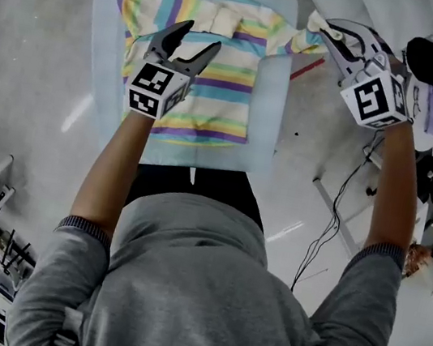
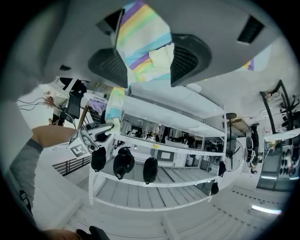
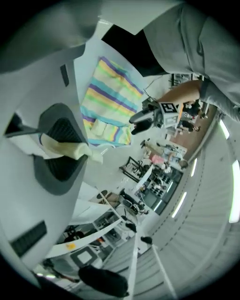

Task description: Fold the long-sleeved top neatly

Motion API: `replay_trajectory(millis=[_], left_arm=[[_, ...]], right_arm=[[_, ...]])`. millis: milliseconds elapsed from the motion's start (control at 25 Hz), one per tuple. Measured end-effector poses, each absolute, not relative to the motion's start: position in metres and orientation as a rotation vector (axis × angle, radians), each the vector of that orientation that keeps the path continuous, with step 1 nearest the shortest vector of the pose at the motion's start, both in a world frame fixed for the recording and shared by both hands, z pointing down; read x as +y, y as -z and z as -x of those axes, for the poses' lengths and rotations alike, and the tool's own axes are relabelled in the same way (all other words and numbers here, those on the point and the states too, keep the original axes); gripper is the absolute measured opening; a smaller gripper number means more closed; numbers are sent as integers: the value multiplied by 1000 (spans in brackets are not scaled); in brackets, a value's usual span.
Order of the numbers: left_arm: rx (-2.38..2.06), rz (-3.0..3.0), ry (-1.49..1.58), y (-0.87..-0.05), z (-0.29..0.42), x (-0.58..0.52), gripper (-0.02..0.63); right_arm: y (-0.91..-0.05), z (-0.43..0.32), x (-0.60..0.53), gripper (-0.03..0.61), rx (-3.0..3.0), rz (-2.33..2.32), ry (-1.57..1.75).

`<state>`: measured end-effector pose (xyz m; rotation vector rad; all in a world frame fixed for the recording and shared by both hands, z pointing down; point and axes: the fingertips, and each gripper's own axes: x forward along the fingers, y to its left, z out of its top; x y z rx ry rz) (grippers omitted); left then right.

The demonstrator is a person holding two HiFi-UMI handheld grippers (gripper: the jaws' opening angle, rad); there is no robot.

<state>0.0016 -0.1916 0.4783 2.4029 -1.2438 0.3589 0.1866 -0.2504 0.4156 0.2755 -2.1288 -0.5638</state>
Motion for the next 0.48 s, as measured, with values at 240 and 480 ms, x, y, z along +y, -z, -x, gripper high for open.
replay_trajectory(millis=[240, 480], left_arm=[[-1273, -2420, -320, -462, 12, -190, 304], [-1292, -2418, -299, -453, 27, -182, 304]], right_arm=[[-414, -174, -235, 54, -1914, 22, 693], [-412, -180, -225, 55, -1749, 208, 710]])
